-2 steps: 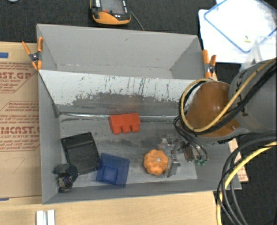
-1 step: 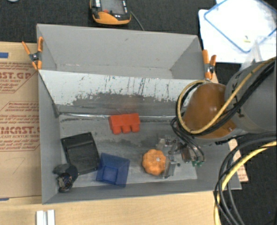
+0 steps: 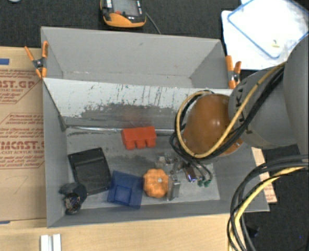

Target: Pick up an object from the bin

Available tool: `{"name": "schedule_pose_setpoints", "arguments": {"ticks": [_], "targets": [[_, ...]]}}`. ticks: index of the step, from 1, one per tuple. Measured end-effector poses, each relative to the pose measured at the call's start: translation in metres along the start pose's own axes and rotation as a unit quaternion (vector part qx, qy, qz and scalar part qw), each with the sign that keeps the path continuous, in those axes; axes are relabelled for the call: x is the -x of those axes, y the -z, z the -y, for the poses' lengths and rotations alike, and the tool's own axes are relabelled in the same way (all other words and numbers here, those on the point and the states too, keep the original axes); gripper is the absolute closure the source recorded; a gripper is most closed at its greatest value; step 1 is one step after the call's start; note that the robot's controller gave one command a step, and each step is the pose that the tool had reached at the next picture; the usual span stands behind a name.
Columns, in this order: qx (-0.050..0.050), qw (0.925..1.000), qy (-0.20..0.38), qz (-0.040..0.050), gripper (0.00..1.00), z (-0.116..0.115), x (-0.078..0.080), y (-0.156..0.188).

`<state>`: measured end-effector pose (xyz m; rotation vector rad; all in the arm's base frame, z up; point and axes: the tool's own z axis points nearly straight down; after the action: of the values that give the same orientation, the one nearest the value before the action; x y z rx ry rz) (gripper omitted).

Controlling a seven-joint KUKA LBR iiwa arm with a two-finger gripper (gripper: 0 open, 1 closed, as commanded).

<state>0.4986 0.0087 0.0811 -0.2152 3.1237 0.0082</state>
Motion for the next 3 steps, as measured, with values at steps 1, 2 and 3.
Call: {"name": "schedule_pose_setpoints", "arguments": {"ticks": [1, 2, 3], "targets": [[0.0, 0.9987, -0.05, -0.0018, 0.0, 0.029, -0.004, -0.007], [-0.001, 0.9974, -0.071, -0.0016, 0.0, 0.042, -0.006, -0.009], [0.001, 0.9969, -0.079, -0.0003, 0.0, -0.007, 0.006, -0.011]]}}
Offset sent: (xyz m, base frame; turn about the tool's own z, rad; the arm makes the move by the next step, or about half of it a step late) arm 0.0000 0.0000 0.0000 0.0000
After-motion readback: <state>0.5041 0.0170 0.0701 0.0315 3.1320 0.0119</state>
